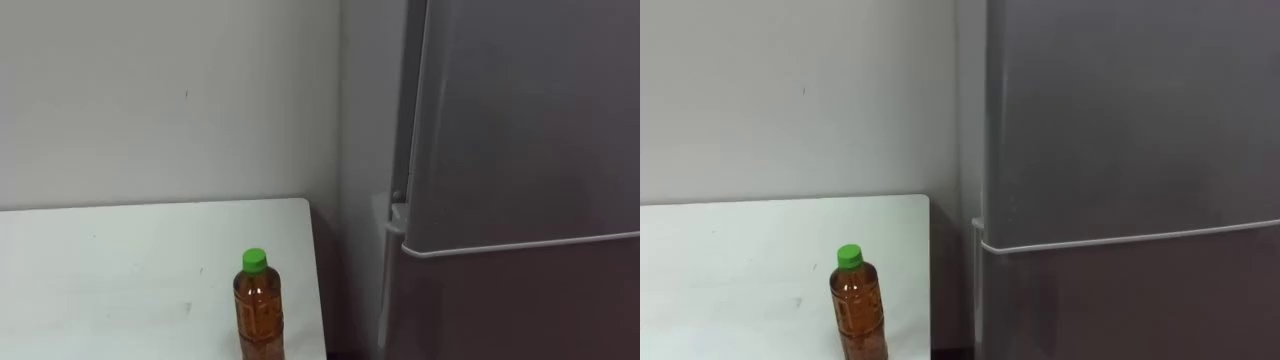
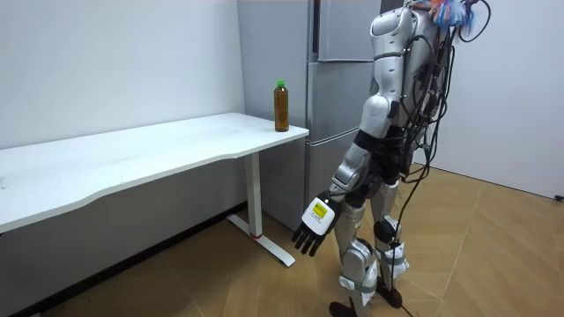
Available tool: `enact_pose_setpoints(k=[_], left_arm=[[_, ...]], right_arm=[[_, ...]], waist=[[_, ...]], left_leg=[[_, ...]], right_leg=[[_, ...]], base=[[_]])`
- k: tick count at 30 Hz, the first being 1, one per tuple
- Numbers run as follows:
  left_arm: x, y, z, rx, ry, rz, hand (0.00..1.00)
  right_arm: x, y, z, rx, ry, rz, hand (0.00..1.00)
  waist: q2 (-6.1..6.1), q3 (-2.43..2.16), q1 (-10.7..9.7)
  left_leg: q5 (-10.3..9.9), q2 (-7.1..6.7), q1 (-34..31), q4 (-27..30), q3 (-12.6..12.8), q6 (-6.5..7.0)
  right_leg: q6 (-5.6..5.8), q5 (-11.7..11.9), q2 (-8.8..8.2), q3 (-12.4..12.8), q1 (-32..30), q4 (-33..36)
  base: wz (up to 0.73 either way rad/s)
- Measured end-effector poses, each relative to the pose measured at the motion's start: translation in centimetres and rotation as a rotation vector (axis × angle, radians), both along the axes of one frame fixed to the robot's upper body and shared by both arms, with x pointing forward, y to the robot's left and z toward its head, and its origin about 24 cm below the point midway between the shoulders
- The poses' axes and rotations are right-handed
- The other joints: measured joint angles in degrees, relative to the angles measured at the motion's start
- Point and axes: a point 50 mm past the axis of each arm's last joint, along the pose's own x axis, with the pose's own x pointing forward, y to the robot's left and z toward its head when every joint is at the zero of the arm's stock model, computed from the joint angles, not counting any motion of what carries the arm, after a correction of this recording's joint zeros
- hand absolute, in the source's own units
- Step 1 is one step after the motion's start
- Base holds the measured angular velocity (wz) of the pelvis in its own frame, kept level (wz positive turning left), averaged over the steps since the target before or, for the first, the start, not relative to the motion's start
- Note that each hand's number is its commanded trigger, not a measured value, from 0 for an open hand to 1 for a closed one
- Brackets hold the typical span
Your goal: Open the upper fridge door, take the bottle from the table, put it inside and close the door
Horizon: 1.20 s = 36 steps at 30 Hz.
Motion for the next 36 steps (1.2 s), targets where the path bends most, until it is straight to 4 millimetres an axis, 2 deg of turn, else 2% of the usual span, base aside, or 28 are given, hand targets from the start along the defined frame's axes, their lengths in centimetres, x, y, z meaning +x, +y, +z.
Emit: enact_pose_setpoints(k=[16, 29, 36], left_arm=[[0.0, 0.1, 0.1, 0.043, 0.003, -0.022, 0.0], [-0.5, 0.6, 0.2, 0.044, -0.025, 0.154, 0.0], [0.5, 0.6, 0.3, 0.04, -0.067, 0.173, 0.0]], right_arm=[[-0.1, -0.1, 0.0, 0.012, 0.0, -0.007, 0.0], [-0.2, -0.2, 0.0, -0.002, 0.008, -0.006, 0.0], [0.0, -0.4, 0.1, -0.022, 0.007, 0.031, 0.0]], waist=[[-0.02, 0.01, 0.0], [-0.03, 0.06, 0.2], [0.33, -0.07, 0.2]], left_leg=[[0.0, -0.09, 0.1, 0.1, -0.5, 0.0], [-0.2, -0.05, 0.8, 0.0, -0.3, 0.03], [-0.2, -0.06, 0.8, 0.1, -0.3, 0.03]], right_leg=[[-0.01, 0.0, -0.03, -0.5, 0.5, -0.1], [0.02, -0.1, -0.04, 0.0, 0.9, 0.0], [0.03, -0.1, -0.05, -0.3, 0.9, 0.0]], base=[[0.0], [-0.01], [0.0]])
